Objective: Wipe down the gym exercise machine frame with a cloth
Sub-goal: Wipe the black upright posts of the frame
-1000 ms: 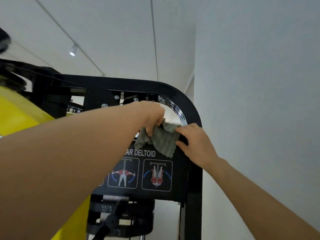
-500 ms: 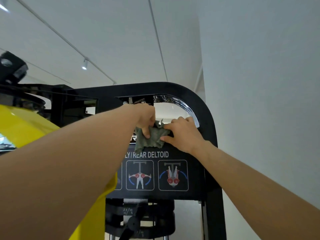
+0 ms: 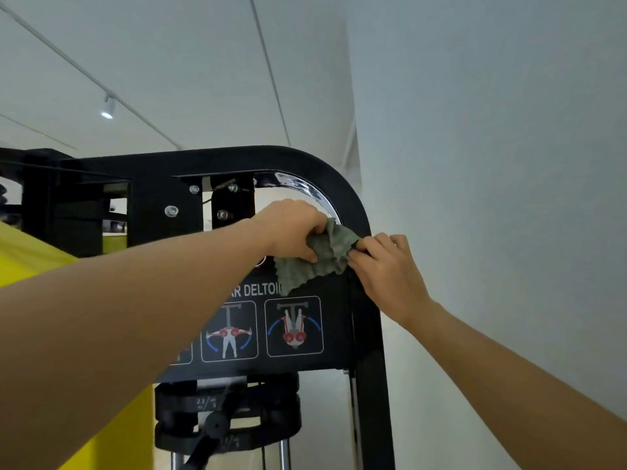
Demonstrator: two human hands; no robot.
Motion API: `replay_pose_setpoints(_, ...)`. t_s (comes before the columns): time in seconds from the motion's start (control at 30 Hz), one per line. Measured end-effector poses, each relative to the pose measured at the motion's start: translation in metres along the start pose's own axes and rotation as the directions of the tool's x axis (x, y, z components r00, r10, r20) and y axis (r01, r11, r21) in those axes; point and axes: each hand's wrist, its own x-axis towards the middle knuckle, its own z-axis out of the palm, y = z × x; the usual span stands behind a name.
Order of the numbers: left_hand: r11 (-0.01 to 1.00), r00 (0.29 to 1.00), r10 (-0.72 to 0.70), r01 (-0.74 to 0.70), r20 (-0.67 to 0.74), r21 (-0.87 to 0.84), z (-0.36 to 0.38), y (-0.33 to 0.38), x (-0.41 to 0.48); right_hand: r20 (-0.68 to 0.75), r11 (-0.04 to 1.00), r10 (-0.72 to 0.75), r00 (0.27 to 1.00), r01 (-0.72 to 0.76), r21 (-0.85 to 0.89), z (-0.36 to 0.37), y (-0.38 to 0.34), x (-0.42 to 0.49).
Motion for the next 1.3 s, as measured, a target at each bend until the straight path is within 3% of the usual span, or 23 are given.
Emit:
replay_pose_setpoints(0.13,0.994,0.989,0.109,-0.111,-0.096,-0.016,0.004,0.021,0.003,0.013,0.981,0.186,0.982,-0.186,0.059,-0.009,0.009,-0.021)
replay_pose_setpoints(0.23,0.981,0.965,0.191,-0.191,-0.182,0.014,0.008,0.037,0.004,0.113,0.915,0.358,0.927,-0.372,0.158,-0.013,0.011,-0.035)
replay_pose_setpoints(0.4,0.951,0.937,0.304,-0.308,-0.173,0.002,0.024,0.061,0.009,0.482,0.695,0.513,0.71,-0.673,0.252,-0.016,0.02,-0.056)
replay_pose_setpoints(0.47,0.924,0.914,0.382,-0.381,-0.136,0.039,0.032,0.072,0.01,0.634,0.573,0.51,0.582,-0.779,0.254,-0.021,0.022,-0.065)
replay_pose_setpoints(0.53,0.903,0.897,0.43,-0.424,-0.101,0.077,0.039,0.08,0.012,0.761,0.357,0.498,0.415,-0.898,0.257,-0.031,0.018,-0.071)
replay_pose_setpoints(0.57,0.9,0.895,0.435,-0.43,-0.095,0.074,0.042,0.082,0.013,0.782,0.239,0.505,0.365,-0.93,0.279,-0.036,0.016,-0.073)
replay_pose_setpoints(0.63,0.903,0.897,0.43,-0.429,-0.101,0.039,0.047,0.086,0.014,0.731,0.034,0.599,0.326,-0.923,0.384,-0.043,0.01,-0.073)
replay_pose_setpoints(0.73,0.908,0.899,0.413,-0.418,-0.144,-0.005,0.053,0.088,0.013,0.627,-0.12,0.716,0.305,-0.832,0.541,-0.048,0.001,-0.069)
replay_pose_setpoints(0.8,0.916,0.901,0.39,-0.401,-0.191,-0.021,0.055,0.087,0.01,0.646,-0.124,0.671,0.365,-0.804,0.582,-0.047,-0.007,-0.067)
replay_pose_setpoints(0.93,0.946,0.898,0.258,-0.309,-0.356,-0.094,0.065,0.093,-0.004,0.655,0.036,0.583,0.48,-0.821,0.57,-0.041,-0.015,-0.067)
replay_pose_setpoints(1.07,0.952,0.868,0.038,-0.183,-0.496,-0.247,0.095,0.111,-0.031,0.705,0.094,0.515,0.489,-0.849,0.52,-0.041,-0.013,-0.072)
replay_pose_setpoints(1.3,0.93,0.844,-0.164,-0.041,-0.511,-0.366,0.148,0.151,-0.076,0.729,0.243,0.492,0.476,-0.879,0.411,-0.044,-0.028,-0.101)
